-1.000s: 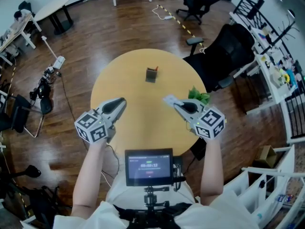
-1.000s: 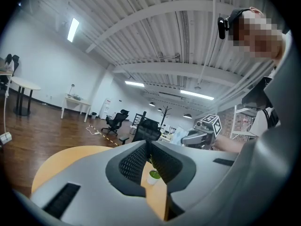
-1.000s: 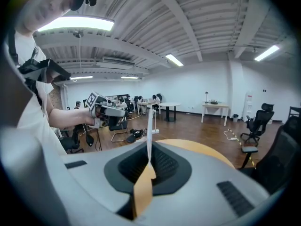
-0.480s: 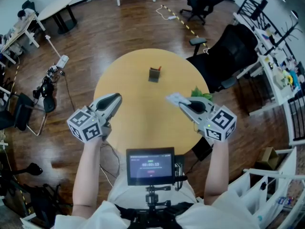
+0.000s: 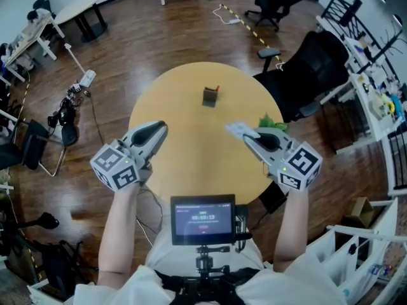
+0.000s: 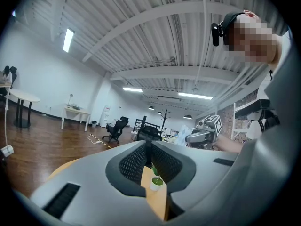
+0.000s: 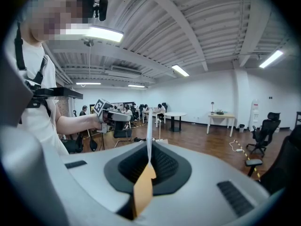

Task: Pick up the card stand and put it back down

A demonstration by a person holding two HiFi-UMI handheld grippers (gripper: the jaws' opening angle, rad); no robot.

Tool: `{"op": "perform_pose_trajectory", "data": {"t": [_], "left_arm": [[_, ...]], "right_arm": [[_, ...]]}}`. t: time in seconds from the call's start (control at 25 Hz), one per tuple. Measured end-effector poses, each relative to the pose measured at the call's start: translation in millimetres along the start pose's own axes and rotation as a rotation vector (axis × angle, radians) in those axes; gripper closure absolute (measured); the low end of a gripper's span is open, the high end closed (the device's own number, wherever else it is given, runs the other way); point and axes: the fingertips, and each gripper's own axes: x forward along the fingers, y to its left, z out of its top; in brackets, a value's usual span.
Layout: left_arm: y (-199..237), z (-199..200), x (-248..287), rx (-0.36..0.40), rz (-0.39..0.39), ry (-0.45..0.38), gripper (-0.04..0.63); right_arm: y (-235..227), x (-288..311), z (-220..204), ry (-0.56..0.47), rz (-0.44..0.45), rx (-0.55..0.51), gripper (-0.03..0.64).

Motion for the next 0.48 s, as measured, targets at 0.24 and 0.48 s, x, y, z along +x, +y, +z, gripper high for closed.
{"op": "perform_pose_trajectory", "data": {"t": [0.24,0.48], "left_arm": [[-6.7,12.5,-3.5,0.040,0.000,-0.013,0.565],[-10.1,11.9,-3.8,0.044,-0.007,-0.017,0.565]], "right_arm": [[8.1,2.3,5.0,-0.006,0.012,-0.010,0.588],[12.0,2.1,6.7,-0.013,0.012,-0.009,0.588]]}}
